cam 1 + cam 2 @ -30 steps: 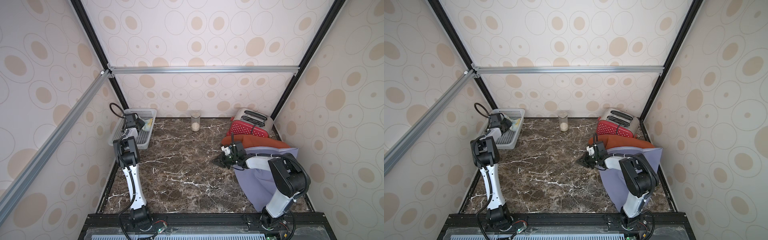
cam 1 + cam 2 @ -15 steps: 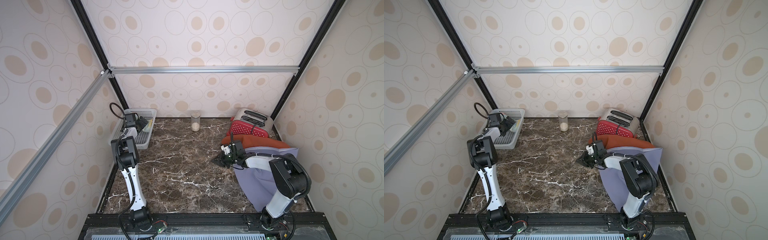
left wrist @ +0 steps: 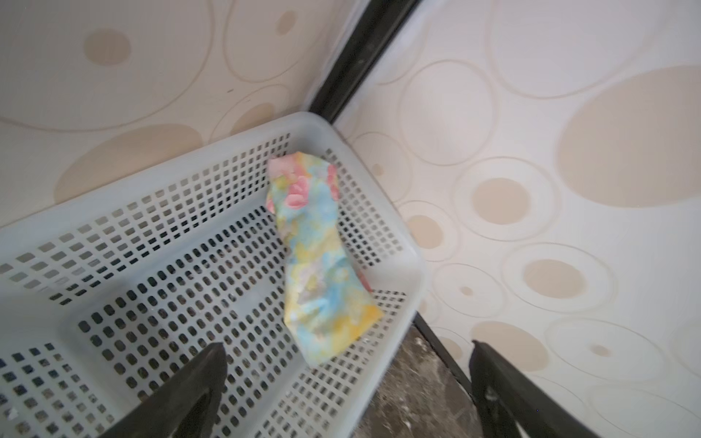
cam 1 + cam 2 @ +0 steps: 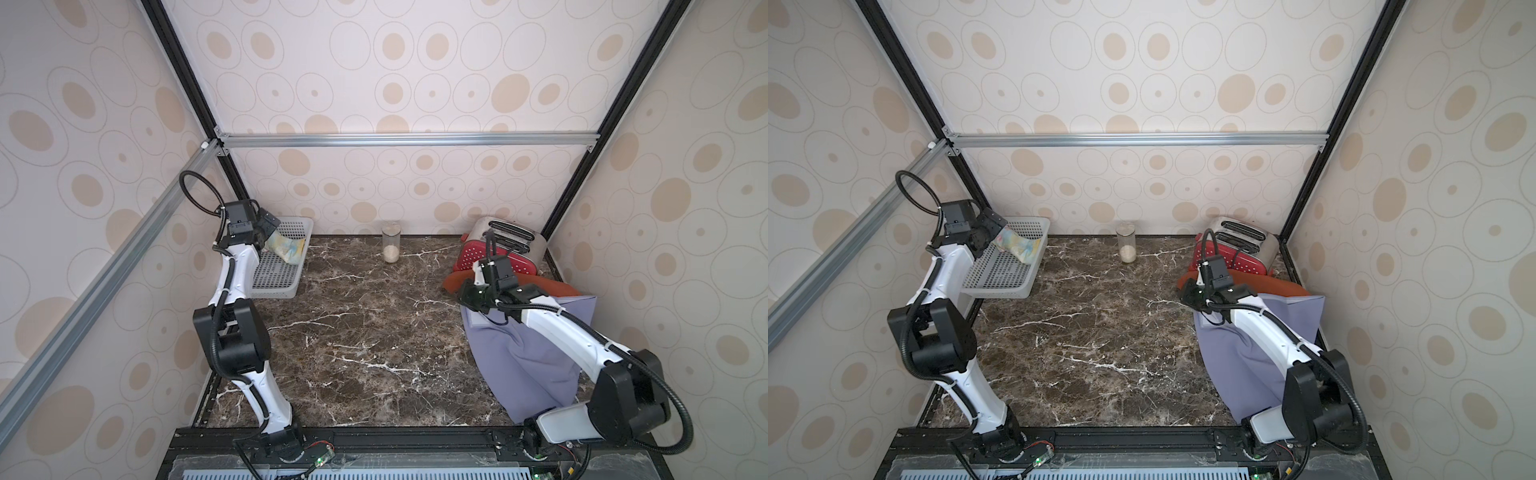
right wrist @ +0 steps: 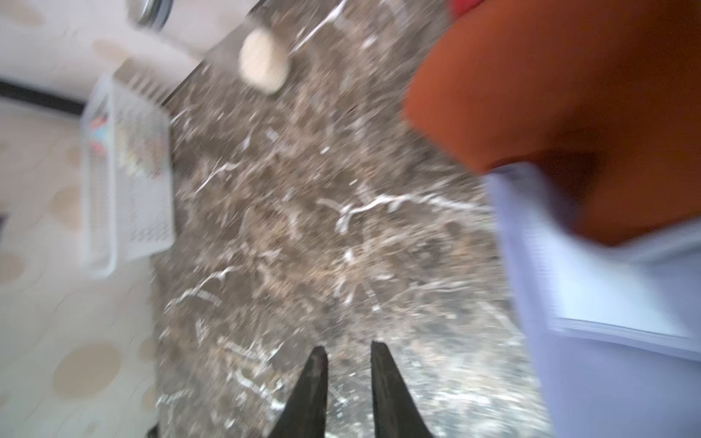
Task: Roll up the skirts
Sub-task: Pick up the skirt from the center of the board.
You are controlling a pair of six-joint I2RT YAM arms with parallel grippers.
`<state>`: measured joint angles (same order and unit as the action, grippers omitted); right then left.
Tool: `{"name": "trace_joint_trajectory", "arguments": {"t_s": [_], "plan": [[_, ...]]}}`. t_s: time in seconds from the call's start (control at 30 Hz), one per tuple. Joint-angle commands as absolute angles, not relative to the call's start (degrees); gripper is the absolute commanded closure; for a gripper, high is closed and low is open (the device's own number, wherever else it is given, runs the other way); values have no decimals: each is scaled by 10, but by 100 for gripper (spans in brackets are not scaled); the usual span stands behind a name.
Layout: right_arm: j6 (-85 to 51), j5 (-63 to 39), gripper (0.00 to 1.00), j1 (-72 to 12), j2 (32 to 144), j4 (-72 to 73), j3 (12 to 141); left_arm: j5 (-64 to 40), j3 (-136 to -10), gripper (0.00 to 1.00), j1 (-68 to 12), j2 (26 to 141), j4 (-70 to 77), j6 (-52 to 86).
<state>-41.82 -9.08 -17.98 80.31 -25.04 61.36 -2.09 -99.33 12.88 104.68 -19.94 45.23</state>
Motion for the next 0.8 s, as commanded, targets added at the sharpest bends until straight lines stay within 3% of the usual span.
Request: {"name": "trace_joint_trajectory", "arguments": {"t_s": [0.0, 0.23, 0.33, 0.63, 0.7, 0.77], "plan": [[-403, 21, 76, -131, 794, -409, 602, -31, -995, 1, 34, 984, -273, 404], [-366, 35, 64, -105, 791, -445, 580, -81, -907, 1, -180, 899, -358, 318], [-357, 76, 34, -104, 779, -429, 559, -85, -848, 1, -242, 872, -421, 268], [-350, 32, 22, -87, 903, -388, 550, -31, -657, 1, -280, 762, -448, 219], [-356, 20, 15, -87, 937, -367, 542, -44, -648, 1, -279, 757, -444, 225], [-359, -5, 15, -88, 968, -344, 538, -64, -657, 1, -280, 753, -446, 231]]}}
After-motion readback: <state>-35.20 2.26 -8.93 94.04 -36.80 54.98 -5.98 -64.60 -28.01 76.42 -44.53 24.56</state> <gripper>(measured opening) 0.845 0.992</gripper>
